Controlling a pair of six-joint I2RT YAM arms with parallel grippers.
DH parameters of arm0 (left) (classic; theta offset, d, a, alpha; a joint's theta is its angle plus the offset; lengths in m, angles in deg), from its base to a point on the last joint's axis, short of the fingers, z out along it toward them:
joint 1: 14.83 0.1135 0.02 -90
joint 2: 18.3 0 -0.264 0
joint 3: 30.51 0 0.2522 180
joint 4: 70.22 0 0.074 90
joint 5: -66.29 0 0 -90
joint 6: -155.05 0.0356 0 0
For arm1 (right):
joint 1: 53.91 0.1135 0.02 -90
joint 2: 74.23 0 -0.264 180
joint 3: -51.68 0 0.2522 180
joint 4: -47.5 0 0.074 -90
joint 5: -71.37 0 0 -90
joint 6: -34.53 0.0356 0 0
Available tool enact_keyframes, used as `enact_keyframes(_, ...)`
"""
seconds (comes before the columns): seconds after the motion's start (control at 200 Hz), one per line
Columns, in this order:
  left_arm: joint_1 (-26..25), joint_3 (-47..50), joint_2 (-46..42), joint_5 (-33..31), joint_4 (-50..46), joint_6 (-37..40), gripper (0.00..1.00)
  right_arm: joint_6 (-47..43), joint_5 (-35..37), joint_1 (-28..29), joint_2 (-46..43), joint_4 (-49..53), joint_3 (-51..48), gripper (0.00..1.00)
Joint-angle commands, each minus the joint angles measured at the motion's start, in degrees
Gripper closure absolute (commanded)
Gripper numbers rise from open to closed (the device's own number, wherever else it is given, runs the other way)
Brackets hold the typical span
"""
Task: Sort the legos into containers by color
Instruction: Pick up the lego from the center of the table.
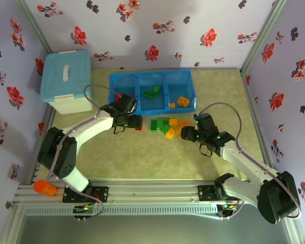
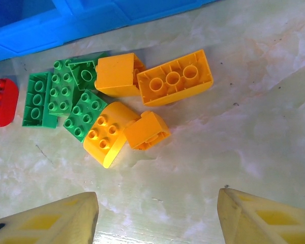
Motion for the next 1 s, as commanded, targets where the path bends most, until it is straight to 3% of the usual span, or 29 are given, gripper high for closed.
enact_keyframes(0.0,-0.96,-1.34,3.76,-0.30,2.44,-1.24,0.27,1.09,0.09,0.72,0.23,-1.37,-0.50,0.37)
enact_keyframes(0.39,-4.20,-7.34,14.58,-4.40,-0.01,-0.63,0.32,1.08,0.73,0.82,-0.38,-1.64,-1.98,0.37)
enact_keyframes(0.645,-4.25,-8.29,17.12,-5.75,-0.67,-0.96,0.49,1.00,0.91,0.82,-0.53,-1.68,-2.11,0.37)
enact_keyframes(0.84,-5.03,-7.33,15.05,-7.30,-1.82,-1.11,0.70,0.91,1.00,0.82,-0.54,-1.58,-2.09,0.37)
enact_keyframes(0.995,-5.30,-4.71,8.95,-8.12,-2.29,-1.99,0.74,0.91,1.17,0.79,-0.62,-1.51,-2.02,0.37)
